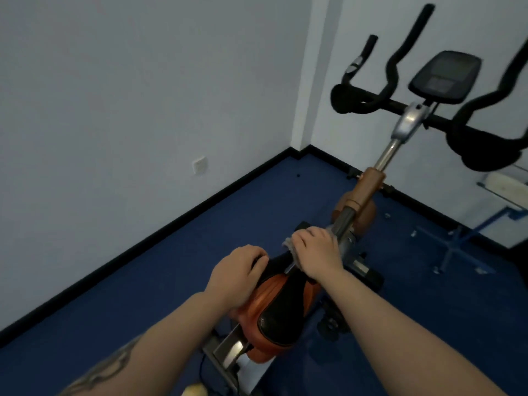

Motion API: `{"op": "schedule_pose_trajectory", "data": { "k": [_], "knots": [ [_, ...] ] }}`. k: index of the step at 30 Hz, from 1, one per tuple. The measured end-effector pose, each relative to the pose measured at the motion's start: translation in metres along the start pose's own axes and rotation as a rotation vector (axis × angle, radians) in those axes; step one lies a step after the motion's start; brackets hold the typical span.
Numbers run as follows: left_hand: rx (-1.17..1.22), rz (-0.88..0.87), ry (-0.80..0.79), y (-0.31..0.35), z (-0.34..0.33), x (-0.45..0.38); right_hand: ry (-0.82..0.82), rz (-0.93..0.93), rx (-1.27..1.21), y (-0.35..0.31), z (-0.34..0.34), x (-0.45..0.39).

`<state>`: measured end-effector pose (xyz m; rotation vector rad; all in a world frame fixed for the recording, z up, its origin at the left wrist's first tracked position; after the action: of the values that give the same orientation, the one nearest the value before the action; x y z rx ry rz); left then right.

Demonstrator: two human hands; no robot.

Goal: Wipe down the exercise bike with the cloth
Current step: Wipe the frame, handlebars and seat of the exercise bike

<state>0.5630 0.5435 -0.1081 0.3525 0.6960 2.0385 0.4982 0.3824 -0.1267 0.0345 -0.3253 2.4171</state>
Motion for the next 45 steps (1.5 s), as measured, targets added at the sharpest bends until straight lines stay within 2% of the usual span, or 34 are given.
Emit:
{"op": "schedule_pose_trajectory", "data": {
  "k": [2, 5, 7, 9, 11, 14, 15, 19, 22, 26, 29, 32, 35, 40, 43, 45],
  "knots": [
    [-0.019, -0.032, -0.081, -0.001, -0.005, -0.01, 0.03, -0.128, -0.107, 0.003, -0.007, 0.005],
    [-0.002, -0.061, -0.1, -0.004, -0.01, -0.015, 0.067, -0.174, -0.224, 0.001, -0.019, 0.021],
    [0.043, -0.052, -0.078, -0.008, -0.009, -0.016, 0.031, -0.245, -0.339, 0.009, -0.016, 0.009],
    [0.083, -0.04, -0.067, -0.01, -0.008, -0.015, -0.064, -0.436, -0.513, 0.024, -0.01, -0.004],
    [0.12, -0.039, -0.06, -0.012, -0.008, -0.016, -0.14, -0.498, -0.414, 0.022, -0.01, -0.007],
    [0.134, -0.072, -0.067, -0.012, -0.01, -0.016, -0.151, -0.424, -0.102, 0.005, -0.022, 0.012],
    [0.134, -0.084, -0.061, -0.011, -0.01, -0.018, -0.16, -0.432, -0.094, 0.007, -0.027, 0.016],
    [0.172, -0.103, -0.075, -0.012, -0.014, -0.022, -0.122, -0.676, -0.375, 0.021, -0.011, 0.008],
    [0.201, -0.116, -0.087, -0.013, -0.014, -0.022, -0.05, -0.766, -0.385, 0.011, -0.005, 0.021],
    [0.204, -0.147, -0.071, -0.014, -0.012, -0.023, -0.039, -0.811, -0.342, -0.014, -0.023, 0.081],
    [0.202, -0.157, -0.069, -0.014, -0.012, -0.024, -0.129, -0.772, -0.227, -0.021, -0.032, 0.115],
    [0.191, -0.142, -0.084, -0.012, -0.013, -0.027, -0.198, -0.807, -0.252, -0.014, -0.024, 0.109],
    [0.189, -0.132, -0.114, -0.011, -0.014, -0.023, -0.16, -0.821, -0.198, -0.021, -0.02, 0.102],
    [0.183, -0.131, -0.14, -0.016, -0.015, -0.021, -0.207, -0.811, 0.118, -0.032, -0.038, 0.135],
    [0.146, -0.154, -0.186, -0.008, -0.016, -0.022, -0.162, -0.862, -0.069, -0.021, -0.021, 0.123],
    [0.145, -0.152, -0.199, -0.009, -0.015, -0.02, -0.123, -0.815, -0.159, -0.032, -0.02, 0.119]
  ]
}}
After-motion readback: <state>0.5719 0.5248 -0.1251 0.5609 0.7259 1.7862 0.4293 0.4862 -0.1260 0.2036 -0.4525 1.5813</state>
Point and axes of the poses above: each hand's wrist, its own x-axis away from the middle knuckle, its own z-axis out of the back of the hand, y = z × x, the point moved 9 cm from there along -x, towards the middle knuckle, and after that the axes turned 6 degrees about -z, right-handed, at the moved point
